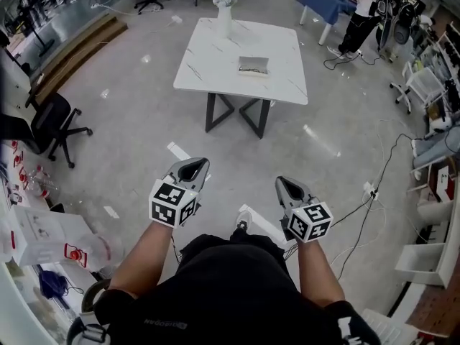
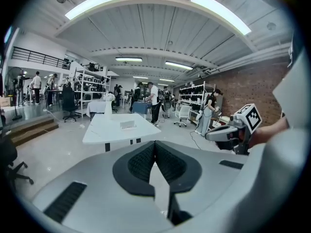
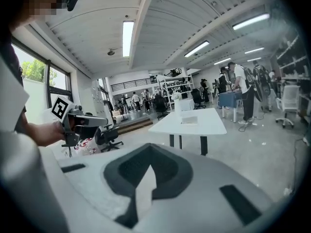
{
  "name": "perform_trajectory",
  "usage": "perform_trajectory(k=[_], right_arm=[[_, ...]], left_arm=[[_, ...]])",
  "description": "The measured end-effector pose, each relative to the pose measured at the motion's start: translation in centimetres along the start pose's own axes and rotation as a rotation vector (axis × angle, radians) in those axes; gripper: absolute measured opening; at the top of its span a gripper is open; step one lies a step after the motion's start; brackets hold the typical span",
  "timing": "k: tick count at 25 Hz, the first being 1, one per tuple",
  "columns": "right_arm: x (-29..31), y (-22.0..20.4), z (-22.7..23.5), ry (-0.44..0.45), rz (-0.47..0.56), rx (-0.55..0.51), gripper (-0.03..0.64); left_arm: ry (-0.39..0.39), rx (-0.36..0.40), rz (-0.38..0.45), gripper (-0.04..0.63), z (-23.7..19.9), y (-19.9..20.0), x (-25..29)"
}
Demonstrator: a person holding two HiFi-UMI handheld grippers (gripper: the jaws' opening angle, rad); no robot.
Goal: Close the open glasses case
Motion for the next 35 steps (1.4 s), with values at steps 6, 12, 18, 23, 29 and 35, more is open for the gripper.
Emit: perform_trajectory(k=[6,12,18,23,29,35], right_arm=[[2.4,3.2,6.2,0.042,-0.003,-0.035,0.002],[3.6,4.1,11.8,0.072,-0.028,-0.029,0.002],[4.6,4.2,14.7,0.105,-0.029,-0.013,0.002],[4.4,3.5,16.3,0.104,-0.039,0.011,0.002],[4.0,3.0,17.6,0.089,-0.051,0.032,0.002],[5.2,2.8,18.5,0.08,-0.058,0.038,0.002]], left_arm=[[0.036,0.003,0.009,0.004,0.3,2.8,5.8],[0.08,-0.021,0.001,0.003,1.2,4.1,10.0],[0.09,-0.019,-0.043,0.003,2.3,3.8,12.7],[0.12,-0.028,-0.062,0.003,2.1,4.1,13.9],[0.112,-0.012,-0.057,0.003,2.3,5.1,15.2],[0.091,-0.001,-0.063,0.003,1.8,5.1,16.7]])
Point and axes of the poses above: the fingertips, and each gripper's own axes: x forward along the fingers, z to its right, y out of its top, the point moved 8 cm from there along -x, backward along the fingers, and after that the axes turned 8 degrees about y, right-handed, at the moved point
